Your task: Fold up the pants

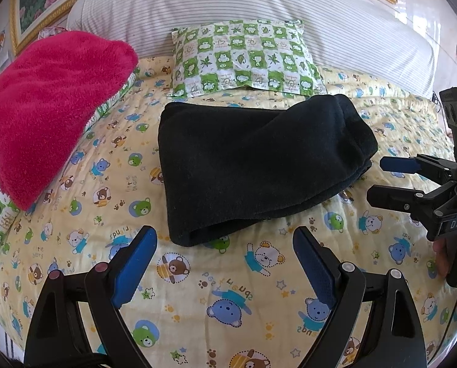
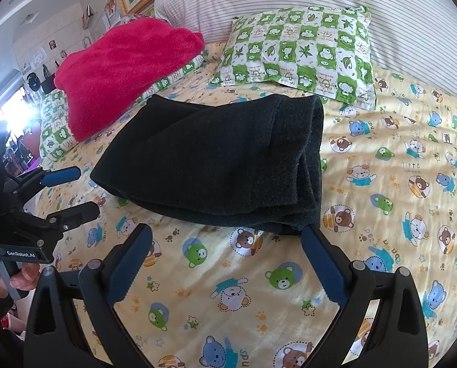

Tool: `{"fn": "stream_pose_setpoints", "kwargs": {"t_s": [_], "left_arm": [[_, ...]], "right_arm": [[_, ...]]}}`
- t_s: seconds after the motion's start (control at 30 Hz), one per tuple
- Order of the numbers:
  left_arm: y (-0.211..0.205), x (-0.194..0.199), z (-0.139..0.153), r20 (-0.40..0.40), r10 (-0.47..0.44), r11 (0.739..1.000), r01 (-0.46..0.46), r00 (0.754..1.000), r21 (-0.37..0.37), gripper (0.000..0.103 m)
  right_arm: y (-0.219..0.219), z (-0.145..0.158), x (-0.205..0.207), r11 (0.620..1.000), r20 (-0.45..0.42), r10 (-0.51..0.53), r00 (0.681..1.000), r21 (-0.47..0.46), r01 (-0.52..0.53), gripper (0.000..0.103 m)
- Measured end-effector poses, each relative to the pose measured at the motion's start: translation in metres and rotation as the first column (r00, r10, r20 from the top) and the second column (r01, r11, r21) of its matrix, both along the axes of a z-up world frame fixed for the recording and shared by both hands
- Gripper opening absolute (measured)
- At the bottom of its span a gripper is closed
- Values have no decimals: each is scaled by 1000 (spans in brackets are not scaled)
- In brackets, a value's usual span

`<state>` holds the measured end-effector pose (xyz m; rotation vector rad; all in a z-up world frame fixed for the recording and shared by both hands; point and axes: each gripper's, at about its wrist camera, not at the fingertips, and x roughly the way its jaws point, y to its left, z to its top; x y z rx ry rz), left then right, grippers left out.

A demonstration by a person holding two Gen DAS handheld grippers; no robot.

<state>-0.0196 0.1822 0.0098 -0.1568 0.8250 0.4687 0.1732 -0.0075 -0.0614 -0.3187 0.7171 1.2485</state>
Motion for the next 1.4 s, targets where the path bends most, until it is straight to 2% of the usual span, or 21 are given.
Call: {"fn": "stream_pose_setpoints", "kwargs": {"t_s": [0.53, 0.63, 1.03, 1.4], "left_arm": [[0, 5, 10, 36, -20, 1000, 20, 999, -17, 91], [2, 6, 11, 47, -28, 999, 29, 998, -33, 88], [9, 18, 25, 40, -9, 1000, 8, 999, 22, 89], [2, 23, 26, 28, -21, 999, 20, 999, 39, 89]], "right_arm": [[-7, 10, 1, 1000, 0, -6, 1000, 28, 6, 98], [-7, 13, 2, 999, 3, -6, 1000, 33, 6, 98], [-4, 18, 3, 999, 7, -2, 1000, 34, 2, 98], [-8, 20, 2, 999, 2, -5, 1000, 42, 5, 98]]}}
